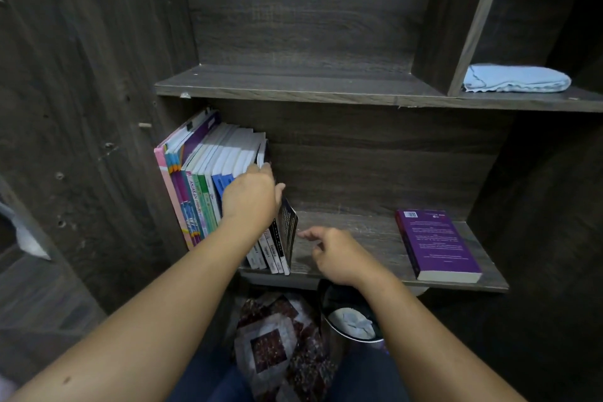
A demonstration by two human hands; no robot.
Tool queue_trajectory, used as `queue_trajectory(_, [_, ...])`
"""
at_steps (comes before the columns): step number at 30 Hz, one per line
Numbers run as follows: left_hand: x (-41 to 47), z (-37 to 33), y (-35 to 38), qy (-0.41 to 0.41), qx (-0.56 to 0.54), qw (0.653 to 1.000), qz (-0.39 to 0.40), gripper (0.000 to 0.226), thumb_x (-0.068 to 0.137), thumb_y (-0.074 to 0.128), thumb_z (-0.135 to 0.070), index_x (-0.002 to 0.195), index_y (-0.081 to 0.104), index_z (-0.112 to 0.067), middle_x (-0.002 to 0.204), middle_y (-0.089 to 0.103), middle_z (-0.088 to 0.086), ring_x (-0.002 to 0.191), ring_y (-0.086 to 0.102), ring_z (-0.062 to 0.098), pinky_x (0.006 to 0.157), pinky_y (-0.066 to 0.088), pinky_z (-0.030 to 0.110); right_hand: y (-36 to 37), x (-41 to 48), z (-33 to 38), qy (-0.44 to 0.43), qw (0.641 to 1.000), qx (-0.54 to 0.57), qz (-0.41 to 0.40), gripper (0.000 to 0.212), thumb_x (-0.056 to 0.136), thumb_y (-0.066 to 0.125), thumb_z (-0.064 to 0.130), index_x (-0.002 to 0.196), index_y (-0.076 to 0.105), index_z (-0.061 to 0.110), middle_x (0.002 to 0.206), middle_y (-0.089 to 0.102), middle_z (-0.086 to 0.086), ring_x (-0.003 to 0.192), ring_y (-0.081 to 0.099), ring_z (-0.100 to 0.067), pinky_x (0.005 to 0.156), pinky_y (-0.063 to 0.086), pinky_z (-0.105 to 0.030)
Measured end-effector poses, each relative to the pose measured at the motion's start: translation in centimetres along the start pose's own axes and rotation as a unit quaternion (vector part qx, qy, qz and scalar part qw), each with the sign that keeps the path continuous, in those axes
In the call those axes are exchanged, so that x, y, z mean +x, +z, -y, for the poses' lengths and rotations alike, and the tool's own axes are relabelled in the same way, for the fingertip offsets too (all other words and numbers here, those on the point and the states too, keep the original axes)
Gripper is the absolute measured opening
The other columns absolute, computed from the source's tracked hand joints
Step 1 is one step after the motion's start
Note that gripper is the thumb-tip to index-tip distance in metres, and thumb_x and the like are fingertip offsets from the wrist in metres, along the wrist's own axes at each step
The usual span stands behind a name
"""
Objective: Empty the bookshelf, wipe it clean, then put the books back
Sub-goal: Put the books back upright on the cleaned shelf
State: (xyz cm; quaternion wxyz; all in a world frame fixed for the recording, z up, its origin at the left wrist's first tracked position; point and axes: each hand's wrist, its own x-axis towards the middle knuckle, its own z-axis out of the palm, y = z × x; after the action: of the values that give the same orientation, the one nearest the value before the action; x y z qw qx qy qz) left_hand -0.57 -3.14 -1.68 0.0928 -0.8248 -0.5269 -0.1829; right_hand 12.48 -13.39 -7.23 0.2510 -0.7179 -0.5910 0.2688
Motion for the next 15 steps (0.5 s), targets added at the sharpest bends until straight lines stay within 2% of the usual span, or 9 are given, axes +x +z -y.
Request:
queue_trajectory(2, [-1.1,0.5,-0.1,0.006,-0.014,0.998,-0.059,0.040,0.097,0.048,-0.038,0.125,0.055,-0.011,0.108,0.052,0.009,0.097,0.054,0.026,0.064,0.044,0.033,0.1,0.4,-0.4,0.004,1.000,-0.001,0.007,0.045,0.096,0.049,0.010,0.134,0.054,0.033,0.140,0.052,0.005,0.102,0.066,-0.020,0.085,0.053,-0.031])
queue_trajectory(5, [-2.7,2.3,-0.1,-0.016,-0.069,0.990,-0.126,0.030,0.092,0.056,-0.028,0.116,0.061,-0.010,0.097,0.049,0.009,0.091,0.050,0.026,0.061,0.042,0.034,0.3,1.2,-0.1,0.004,1.000,-0.003,0.010,0.048,0.095,0.052,0.011,0.137,0.050,0.035,0.133,0.056,0.003,0.104,0.066,-0.024,0.086,0.054,-0.035])
queue_trajectory(7, [-3.2,4.0,0.0,-0.040,-0.077,0.987,-0.138,0.032,0.088,0.060,-0.024,0.117,0.060,-0.010,0.099,0.049,0.011,0.092,0.049,0.028,0.064,0.045,0.037,0.4,2.1,0.8,-0.006,1.000,0.006,0.000,0.055,0.093,0.056,0.012,0.141,0.043,0.037,0.125,0.061,-0.001,0.094,0.067,-0.021,0.081,0.056,-0.032])
queue_trajectory(8, [-3.3,4.8,-0.1,-0.049,-0.072,0.986,-0.139,0.035,0.086,0.063,-0.023,0.118,0.059,-0.010,0.101,0.049,0.012,0.094,0.048,0.029,0.067,0.046,0.040,0.6,2.6,1.4,-0.017,1.000,0.008,-0.007,0.060,0.092,0.058,0.014,0.144,0.038,0.038,0.126,0.060,-0.002,0.087,0.066,-0.016,0.077,0.052,-0.027])
queue_trajectory(10, [-3.2,6.5,-0.3,-0.055,-0.052,0.987,-0.140,0.039,0.081,0.066,-0.021,0.118,0.059,-0.008,0.105,0.049,0.015,0.096,0.046,0.033,0.071,0.047,0.044,0.9,3.8,2.7,-0.044,0.999,0.008,-0.019,0.072,0.091,0.063,0.018,0.149,0.026,0.039,0.134,0.055,-0.004,0.089,0.063,-0.013,0.079,0.046,-0.023])
queue_trajectory(12, [-2.9,8.1,-0.5,-0.058,-0.040,0.987,-0.142,0.042,0.078,0.070,-0.017,0.117,0.059,-0.006,0.109,0.049,0.018,0.098,0.045,0.036,0.074,0.047,0.048,1.5,4.9,3.7,-0.055,0.998,0.014,-0.016,0.081,0.089,0.067,0.021,0.151,0.019,0.039,0.133,0.055,-0.005,0.091,0.065,-0.015,0.081,0.048,-0.026])
queue_trajectory(15, [-2.5,10.1,-0.7,-0.049,-0.065,0.986,-0.143,0.046,0.076,0.070,-0.009,0.120,0.057,-0.003,0.115,0.050,0.019,0.104,0.046,0.039,0.077,0.049,0.052,2.8,6.6,4.5,-0.028,0.999,0.026,0.010,0.091,0.087,0.071,0.025,0.152,0.009,0.042,0.127,0.059,-0.007,0.087,0.063,-0.014,0.079,0.050,-0.029])
